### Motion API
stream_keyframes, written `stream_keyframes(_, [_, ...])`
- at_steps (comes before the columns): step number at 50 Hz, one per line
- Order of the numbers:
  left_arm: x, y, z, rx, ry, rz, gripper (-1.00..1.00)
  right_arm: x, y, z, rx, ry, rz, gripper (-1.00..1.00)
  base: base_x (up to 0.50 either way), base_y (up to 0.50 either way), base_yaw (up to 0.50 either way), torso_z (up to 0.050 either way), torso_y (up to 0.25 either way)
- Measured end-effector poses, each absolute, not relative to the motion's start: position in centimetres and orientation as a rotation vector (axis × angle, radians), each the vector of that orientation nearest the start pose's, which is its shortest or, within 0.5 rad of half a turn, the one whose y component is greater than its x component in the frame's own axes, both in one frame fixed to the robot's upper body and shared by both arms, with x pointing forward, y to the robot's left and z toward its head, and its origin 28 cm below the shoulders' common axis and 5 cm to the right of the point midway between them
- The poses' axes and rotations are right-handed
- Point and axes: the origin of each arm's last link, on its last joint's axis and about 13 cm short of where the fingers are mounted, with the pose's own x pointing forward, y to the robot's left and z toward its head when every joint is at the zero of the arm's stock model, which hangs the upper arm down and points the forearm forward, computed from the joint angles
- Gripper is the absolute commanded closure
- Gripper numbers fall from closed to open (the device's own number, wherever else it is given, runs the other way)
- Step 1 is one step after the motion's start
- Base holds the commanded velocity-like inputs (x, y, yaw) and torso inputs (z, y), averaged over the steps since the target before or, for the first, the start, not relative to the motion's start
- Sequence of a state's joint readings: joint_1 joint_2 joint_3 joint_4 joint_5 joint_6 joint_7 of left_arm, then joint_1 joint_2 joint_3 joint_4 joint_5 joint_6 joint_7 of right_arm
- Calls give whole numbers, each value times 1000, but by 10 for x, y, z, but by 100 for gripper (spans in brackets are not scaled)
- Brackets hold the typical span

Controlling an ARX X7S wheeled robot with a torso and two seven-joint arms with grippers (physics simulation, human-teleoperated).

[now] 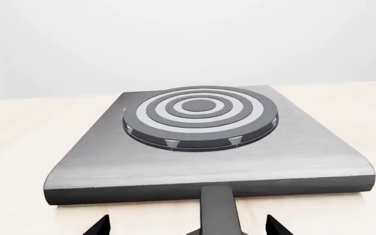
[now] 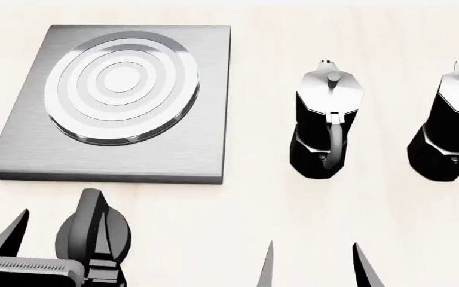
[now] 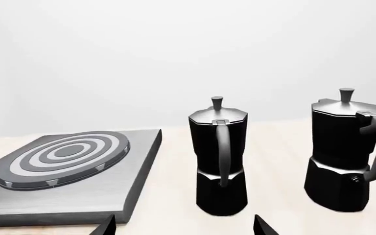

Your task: Turn off the stove.

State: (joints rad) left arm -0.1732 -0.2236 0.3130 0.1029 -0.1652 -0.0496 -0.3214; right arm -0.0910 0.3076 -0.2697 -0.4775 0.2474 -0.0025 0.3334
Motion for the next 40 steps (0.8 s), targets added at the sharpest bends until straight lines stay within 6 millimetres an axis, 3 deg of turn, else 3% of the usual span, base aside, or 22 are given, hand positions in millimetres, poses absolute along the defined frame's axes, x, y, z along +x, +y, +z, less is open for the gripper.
stream_keyframes(40, [247, 194, 45, 60, -121, 38, -100, 177, -91, 87, 71, -288, 52, -100, 0, 0, 0, 0, 0])
